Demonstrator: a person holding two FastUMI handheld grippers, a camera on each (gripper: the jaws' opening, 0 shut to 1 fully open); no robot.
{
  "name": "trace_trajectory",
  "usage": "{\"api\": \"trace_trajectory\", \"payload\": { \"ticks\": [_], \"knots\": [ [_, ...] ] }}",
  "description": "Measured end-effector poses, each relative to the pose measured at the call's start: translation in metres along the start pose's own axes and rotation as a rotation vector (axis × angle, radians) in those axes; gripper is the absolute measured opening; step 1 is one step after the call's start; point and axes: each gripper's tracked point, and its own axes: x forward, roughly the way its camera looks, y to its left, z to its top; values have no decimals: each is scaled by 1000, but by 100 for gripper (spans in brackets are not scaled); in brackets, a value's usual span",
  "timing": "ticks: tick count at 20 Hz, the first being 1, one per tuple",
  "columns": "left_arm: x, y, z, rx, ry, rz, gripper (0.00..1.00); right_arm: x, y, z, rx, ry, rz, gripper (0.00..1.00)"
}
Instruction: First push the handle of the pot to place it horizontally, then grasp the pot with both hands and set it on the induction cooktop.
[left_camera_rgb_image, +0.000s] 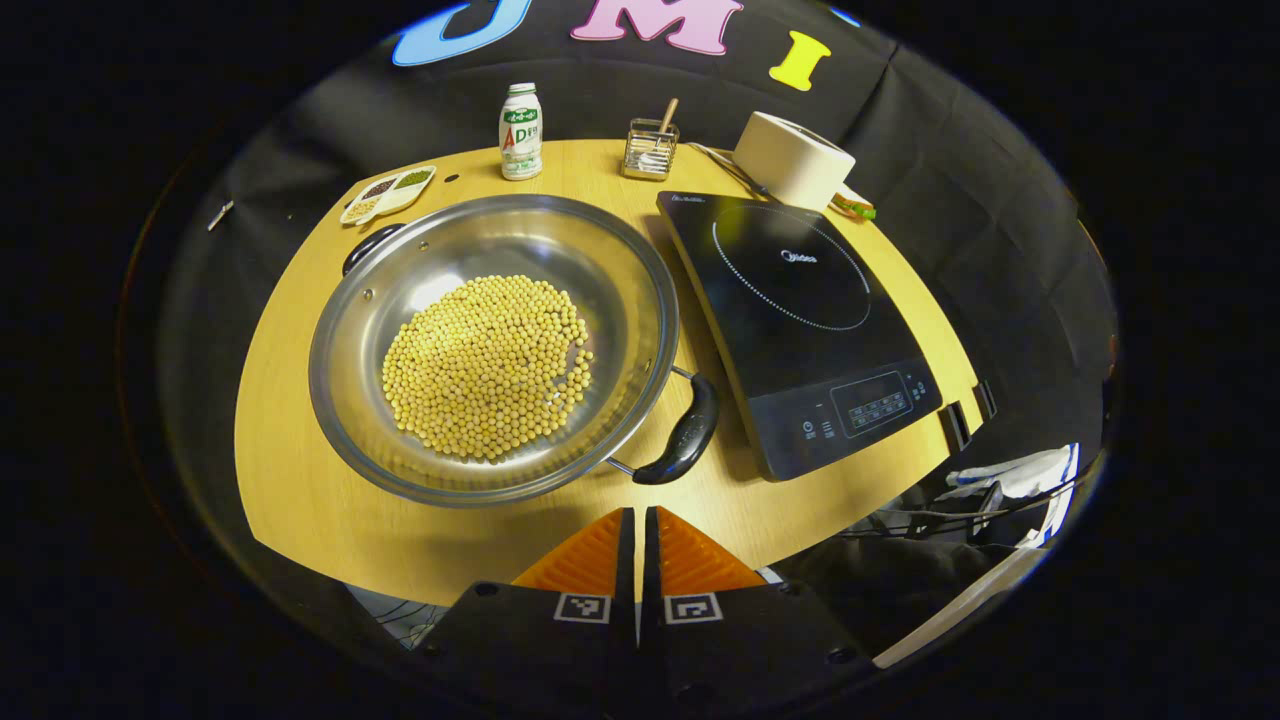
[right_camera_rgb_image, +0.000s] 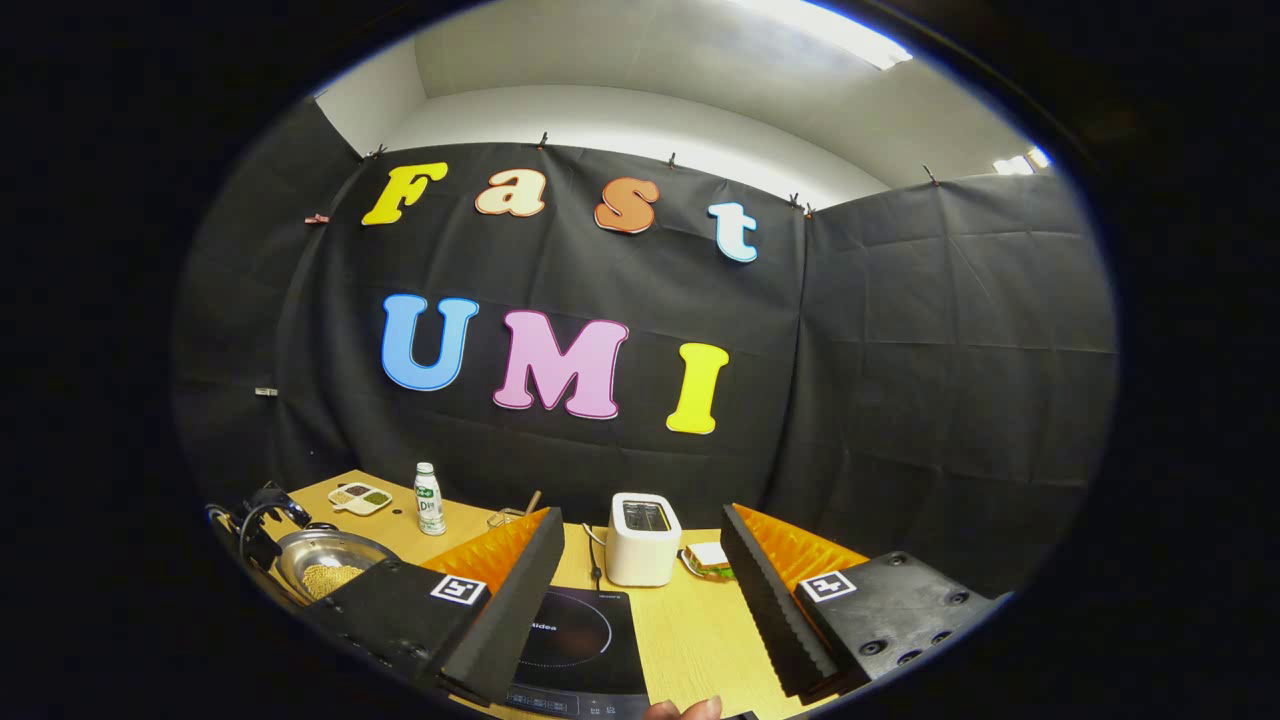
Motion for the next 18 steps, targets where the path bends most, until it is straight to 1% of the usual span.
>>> {"api": "trace_trajectory", "payload": {
  "ticks": [4, 10, 18],
  "knots": [
    [14, 4, 8, -21, 23, 21, 5, 1, -6, -2, -3, 6, -15, 98],
    [25, -7, 17, 7, 52, 7, 6, 9, -12, -10, -11, 19, -27, 98],
    [41, -31, 51, 42, 47, 7, 5, 22, -21, -16, -14, 28, -37, 98]
  ]
}}
